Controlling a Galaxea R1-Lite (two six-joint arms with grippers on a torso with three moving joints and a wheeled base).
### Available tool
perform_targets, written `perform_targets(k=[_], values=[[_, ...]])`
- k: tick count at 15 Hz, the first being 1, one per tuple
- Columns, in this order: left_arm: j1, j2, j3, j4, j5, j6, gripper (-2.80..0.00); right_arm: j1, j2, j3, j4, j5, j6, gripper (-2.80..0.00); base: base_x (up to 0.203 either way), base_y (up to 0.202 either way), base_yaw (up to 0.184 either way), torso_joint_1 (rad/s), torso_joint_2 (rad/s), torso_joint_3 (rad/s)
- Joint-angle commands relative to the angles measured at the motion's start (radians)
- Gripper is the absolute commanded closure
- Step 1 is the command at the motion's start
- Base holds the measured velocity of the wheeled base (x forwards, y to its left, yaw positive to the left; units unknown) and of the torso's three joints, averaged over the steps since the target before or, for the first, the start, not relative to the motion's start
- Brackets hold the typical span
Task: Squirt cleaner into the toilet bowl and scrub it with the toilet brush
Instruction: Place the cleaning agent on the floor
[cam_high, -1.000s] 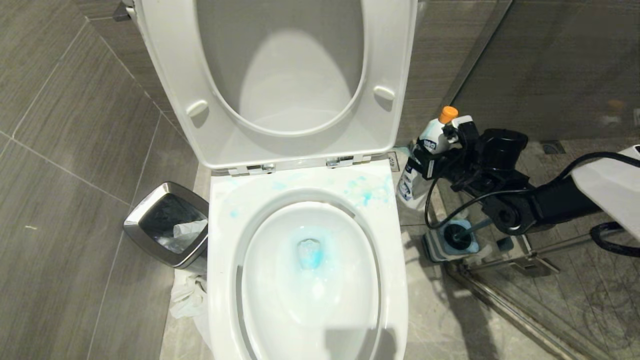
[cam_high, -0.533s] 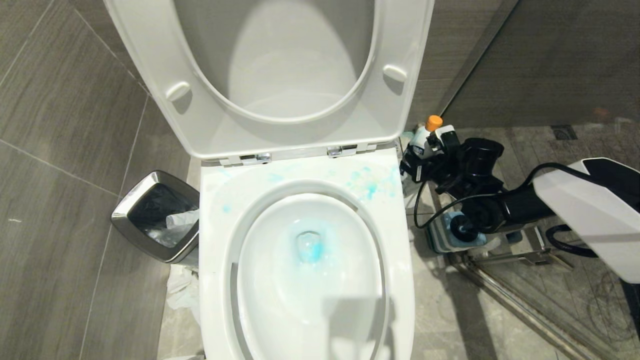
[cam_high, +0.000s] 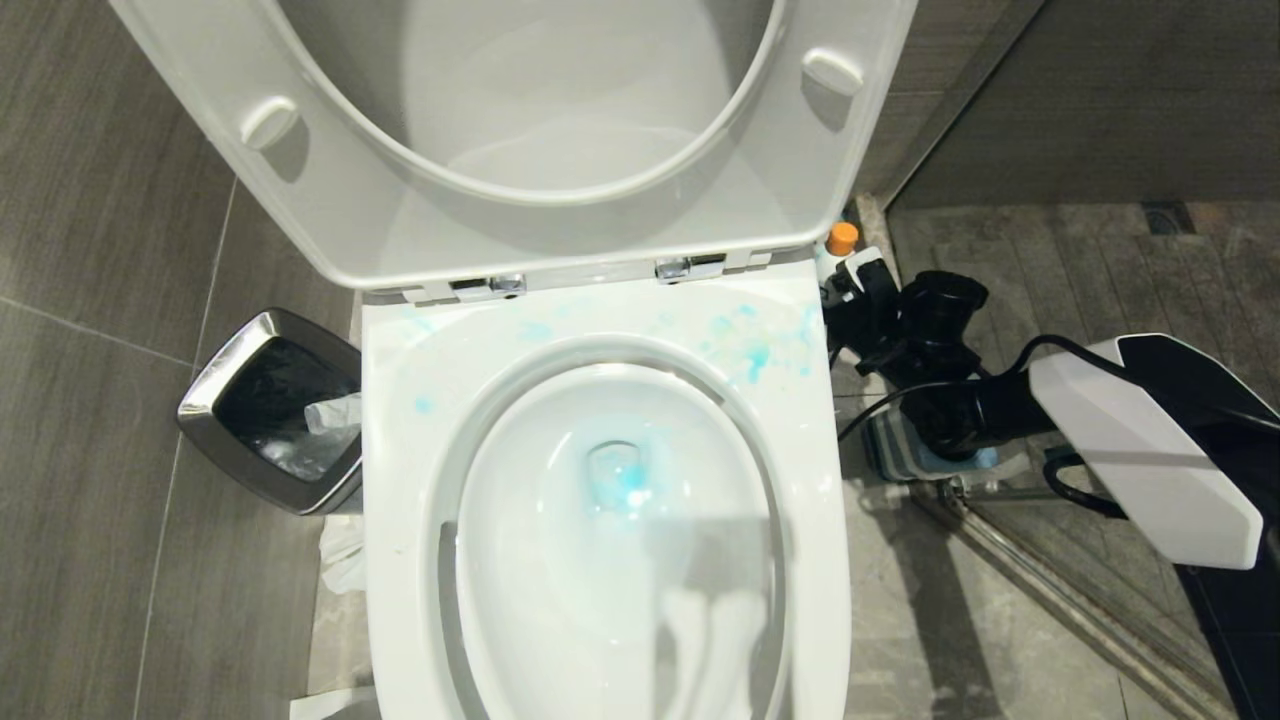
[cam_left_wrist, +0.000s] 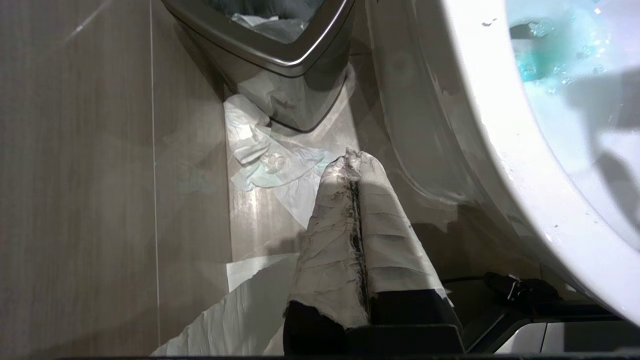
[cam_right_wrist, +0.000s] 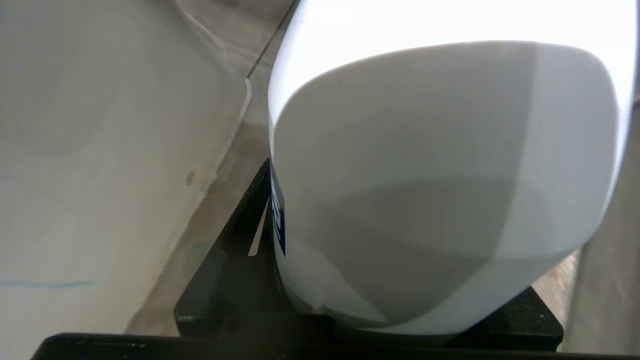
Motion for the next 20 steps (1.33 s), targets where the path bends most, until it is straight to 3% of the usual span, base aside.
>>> perform_targets(k=[1,7,20], values=[[0.0,0.001,0.0,0.0,0.0,0.0,0.0,0.002,0.036,-0.059,-0.005,0.006,-0.009,0.0,0.0,0.0,0.0,-0.007,-0.01,-0.188],[0.0,0.001,0.0,0.0,0.0,0.0,0.0,0.007,0.051,-0.105,-0.01,0.011,-0.009,0.0,0.0,0.0,0.0,0.001,0.0,-0.157],[0.0,0.001,0.0,-0.001,0.0,-0.005,0.0,0.01,0.057,-0.122,-0.007,0.01,-0.007,0.0,0.0,0.0,0.0,0.0,0.0,-0.002]])
